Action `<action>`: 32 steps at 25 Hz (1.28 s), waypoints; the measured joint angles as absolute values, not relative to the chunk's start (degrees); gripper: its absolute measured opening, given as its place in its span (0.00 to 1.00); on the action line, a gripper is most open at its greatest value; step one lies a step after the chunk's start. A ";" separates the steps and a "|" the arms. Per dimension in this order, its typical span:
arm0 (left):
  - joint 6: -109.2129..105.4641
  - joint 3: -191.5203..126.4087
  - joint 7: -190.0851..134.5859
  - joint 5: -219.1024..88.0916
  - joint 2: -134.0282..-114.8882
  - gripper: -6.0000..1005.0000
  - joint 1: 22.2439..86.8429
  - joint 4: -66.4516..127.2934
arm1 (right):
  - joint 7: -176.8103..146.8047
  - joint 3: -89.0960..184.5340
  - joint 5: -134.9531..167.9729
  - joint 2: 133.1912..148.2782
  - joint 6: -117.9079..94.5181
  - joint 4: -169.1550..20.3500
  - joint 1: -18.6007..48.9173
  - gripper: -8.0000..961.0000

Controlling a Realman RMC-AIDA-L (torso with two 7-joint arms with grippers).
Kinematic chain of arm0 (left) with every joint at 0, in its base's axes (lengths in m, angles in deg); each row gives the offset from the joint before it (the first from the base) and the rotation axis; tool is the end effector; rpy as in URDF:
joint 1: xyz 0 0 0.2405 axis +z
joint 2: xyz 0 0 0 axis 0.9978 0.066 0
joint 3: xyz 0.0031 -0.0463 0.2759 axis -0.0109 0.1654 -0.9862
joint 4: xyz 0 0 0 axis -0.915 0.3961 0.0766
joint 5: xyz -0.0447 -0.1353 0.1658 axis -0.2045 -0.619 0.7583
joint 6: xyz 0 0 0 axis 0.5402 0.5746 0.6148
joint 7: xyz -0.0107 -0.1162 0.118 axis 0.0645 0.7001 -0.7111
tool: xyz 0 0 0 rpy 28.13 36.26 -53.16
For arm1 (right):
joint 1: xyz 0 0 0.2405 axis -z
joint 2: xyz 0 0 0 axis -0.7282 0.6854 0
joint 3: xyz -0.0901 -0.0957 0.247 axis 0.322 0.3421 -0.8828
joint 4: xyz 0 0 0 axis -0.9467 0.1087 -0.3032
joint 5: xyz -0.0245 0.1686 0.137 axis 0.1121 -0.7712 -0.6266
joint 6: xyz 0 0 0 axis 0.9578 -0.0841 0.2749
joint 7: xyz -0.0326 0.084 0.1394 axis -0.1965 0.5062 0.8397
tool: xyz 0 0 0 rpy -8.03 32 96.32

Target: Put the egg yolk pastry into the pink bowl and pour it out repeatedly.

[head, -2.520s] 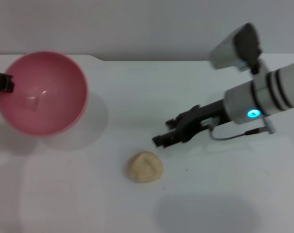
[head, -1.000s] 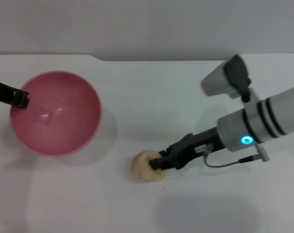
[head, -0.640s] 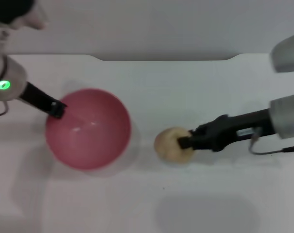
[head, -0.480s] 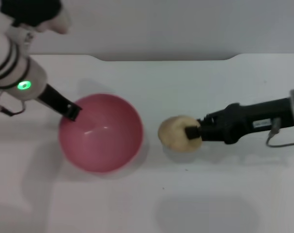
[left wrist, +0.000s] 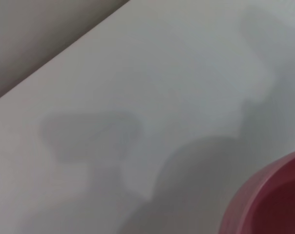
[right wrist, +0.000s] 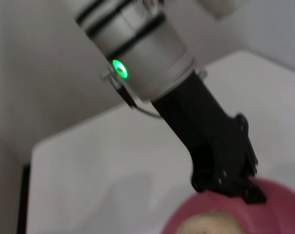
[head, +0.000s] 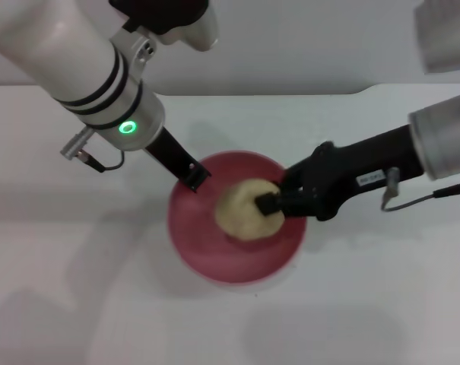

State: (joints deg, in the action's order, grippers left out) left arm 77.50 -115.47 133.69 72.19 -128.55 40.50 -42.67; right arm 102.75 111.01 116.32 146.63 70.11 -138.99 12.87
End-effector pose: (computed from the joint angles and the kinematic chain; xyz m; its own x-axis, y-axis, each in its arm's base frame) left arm -0.1336 0.4004 -0.0589 0.7327 0.6468 -0.2116 0.5044 -0.7249 -0.4691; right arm 0.1547 0.3646 -0.0374 0.8921 -0.4123 -0.1850 -0.4173 -0.9087 0.0130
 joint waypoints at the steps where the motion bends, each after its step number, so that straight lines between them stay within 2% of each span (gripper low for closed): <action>1: 77.36 -115.73 133.92 71.86 -128.55 0.01 40.38 -42.75 | 103.40 111.56 117.82 146.68 69.52 -138.34 12.11 0.15; 4: 76.96 -116.01 134.34 71.14 -128.55 0.01 40.26 -42.81 | 106.23 115.08 121.58 146.76 65.75 -137.31 10.54 0.14; 13: 74.92 -115.72 134.44 71.12 -128.36 0.01 41.34 -42.13 | 107.37 116.17 121.44 146.83 64.02 -141.77 11.62 0.13; 16: 73.80 -115.63 134.44 71.35 -128.20 0.00 42.12 -41.67 | 108.64 115.20 121.44 146.75 64.02 -143.86 12.84 0.36; 21: 68.98 -115.53 134.27 72.54 -127.83 0.00 44.43 -40.75 | 114.26 107.92 121.79 146.69 64.69 -145.86 15.43 0.62; 24: 65.59 -115.69 133.99 72.40 -127.73 0.00 47.39 -42.48 | 116.88 100.14 122.63 146.55 67.23 -145.55 17.14 0.63; 30: 51.09 -118.96 130.91 70.25 -127.73 0.00 58.62 -51.88 | 120.93 84.61 131.22 146.38 73.83 -145.07 20.45 0.65; 32: 48.35 -120.05 129.62 69.60 -127.70 0.00 60.46 -53.43 | 120.99 82.99 132.30 146.37 74.54 -144.67 20.79 0.65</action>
State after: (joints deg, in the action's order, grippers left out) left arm 48.35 -120.05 129.62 69.60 -127.70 60.46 -53.43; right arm 120.99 82.99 132.30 146.37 74.54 -144.67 20.79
